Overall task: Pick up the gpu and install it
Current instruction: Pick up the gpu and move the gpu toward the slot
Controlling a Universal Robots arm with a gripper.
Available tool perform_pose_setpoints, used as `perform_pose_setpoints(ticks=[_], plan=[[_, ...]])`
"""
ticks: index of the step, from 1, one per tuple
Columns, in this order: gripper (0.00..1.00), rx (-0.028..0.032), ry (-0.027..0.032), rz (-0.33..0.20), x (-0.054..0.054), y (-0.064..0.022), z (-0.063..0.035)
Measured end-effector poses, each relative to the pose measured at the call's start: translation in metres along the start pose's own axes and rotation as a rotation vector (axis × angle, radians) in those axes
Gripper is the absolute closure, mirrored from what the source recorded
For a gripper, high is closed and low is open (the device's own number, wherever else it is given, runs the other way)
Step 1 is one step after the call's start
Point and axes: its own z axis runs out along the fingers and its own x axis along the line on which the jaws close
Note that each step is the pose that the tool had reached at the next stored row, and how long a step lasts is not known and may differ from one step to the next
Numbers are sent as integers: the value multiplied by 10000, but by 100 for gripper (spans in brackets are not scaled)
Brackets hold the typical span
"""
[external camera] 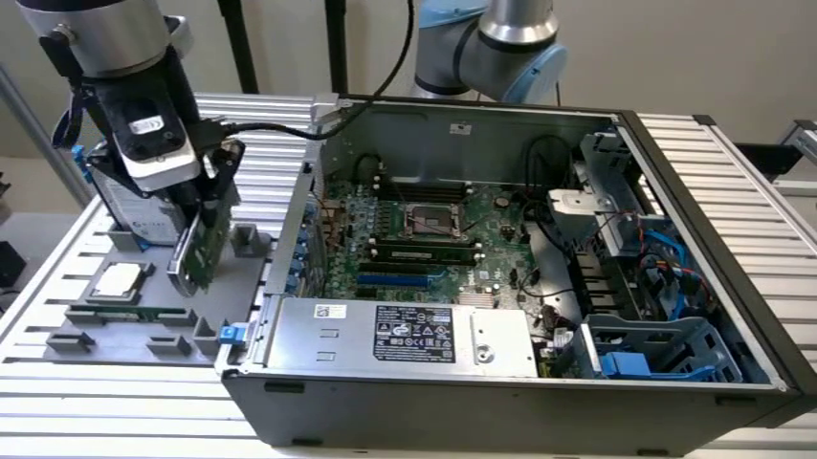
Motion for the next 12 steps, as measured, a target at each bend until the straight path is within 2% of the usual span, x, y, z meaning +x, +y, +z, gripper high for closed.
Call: perform_pose_setpoints(ticks=[9,12], plan=[[100,0,9,0,-120,1,-409],[100,1,25,2,-233,1,-543]])
